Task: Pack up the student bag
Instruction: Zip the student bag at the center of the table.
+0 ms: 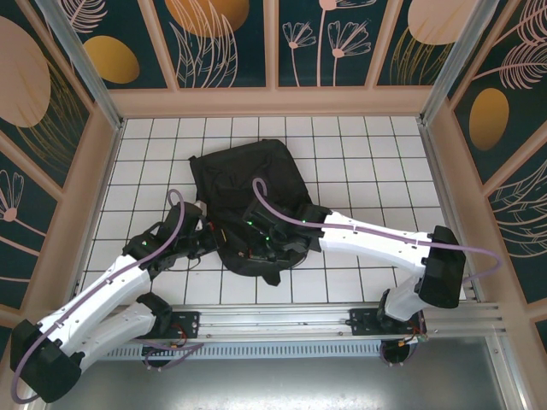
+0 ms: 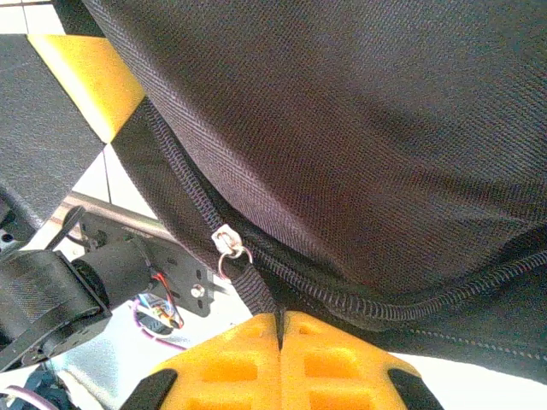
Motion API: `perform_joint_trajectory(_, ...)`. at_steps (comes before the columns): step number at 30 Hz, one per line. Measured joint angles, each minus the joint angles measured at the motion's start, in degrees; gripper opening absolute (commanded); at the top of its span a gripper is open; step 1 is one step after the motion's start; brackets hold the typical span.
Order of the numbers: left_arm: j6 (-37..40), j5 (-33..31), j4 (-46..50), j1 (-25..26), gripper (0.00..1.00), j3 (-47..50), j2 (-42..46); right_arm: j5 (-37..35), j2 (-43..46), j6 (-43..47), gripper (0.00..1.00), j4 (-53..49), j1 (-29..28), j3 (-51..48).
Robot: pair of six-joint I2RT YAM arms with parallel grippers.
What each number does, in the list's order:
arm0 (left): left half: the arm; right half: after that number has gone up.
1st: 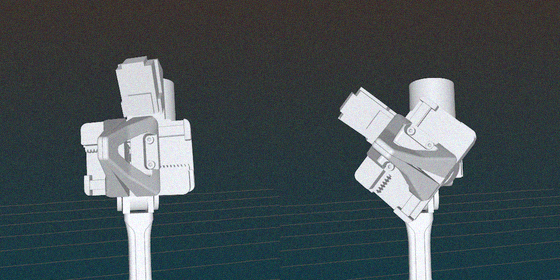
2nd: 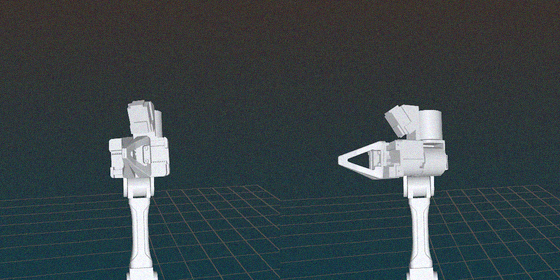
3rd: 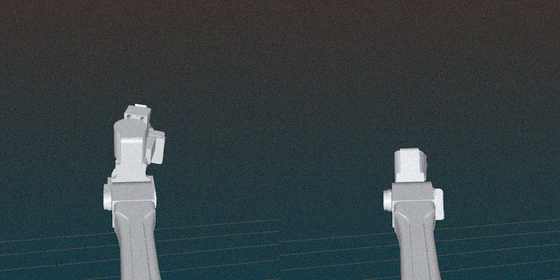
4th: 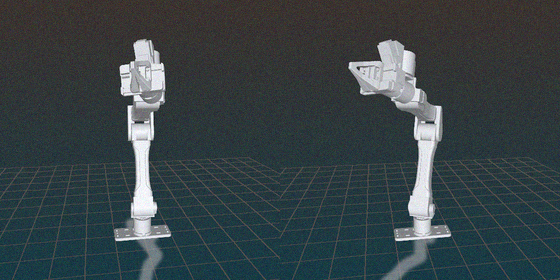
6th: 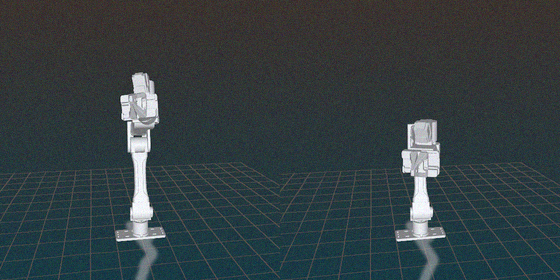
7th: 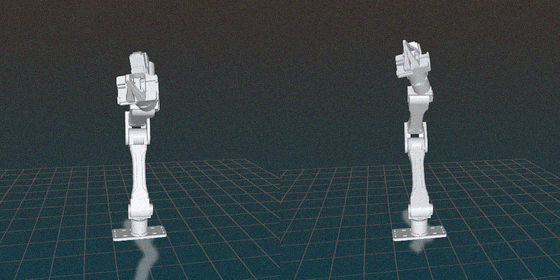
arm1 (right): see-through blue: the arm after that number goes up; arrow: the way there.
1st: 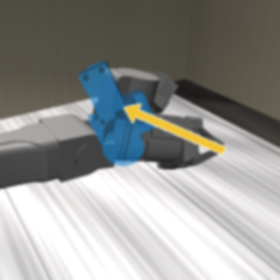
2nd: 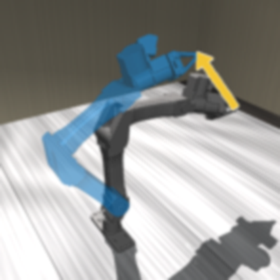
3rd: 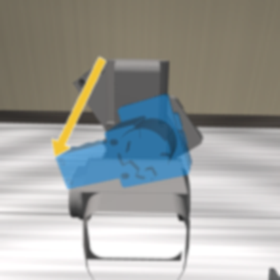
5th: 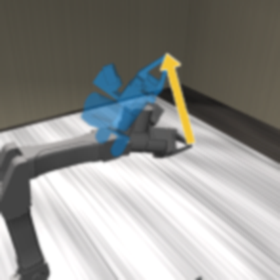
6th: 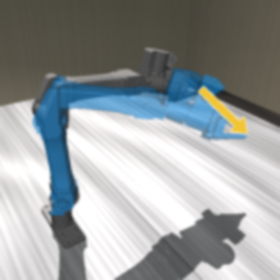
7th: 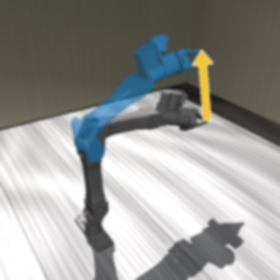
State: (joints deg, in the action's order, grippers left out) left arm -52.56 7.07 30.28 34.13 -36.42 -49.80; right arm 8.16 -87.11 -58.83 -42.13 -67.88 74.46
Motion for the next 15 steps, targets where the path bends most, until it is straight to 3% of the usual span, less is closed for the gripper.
perform_joint_trajectory(10,0.7,1.3,-1.2,-0.2,0.00,0.0,0.6,-0.4,3.7,0.4,0.00,0.9,0.7,-1.6)
perform_joint_trajectory(12,1.4,2.2,-1.7,-0.5,0.18,0.0,0.3,0.6,4.1,0.5,0.00,1.7,1.2,-2.2)
perform_joint_trajectory(15,3.1,3.0,-1.7,-1.2,0.32,-0.1,-0.5,2.5,3.5,1.5,0.00,2.9,1.7,-1.8)
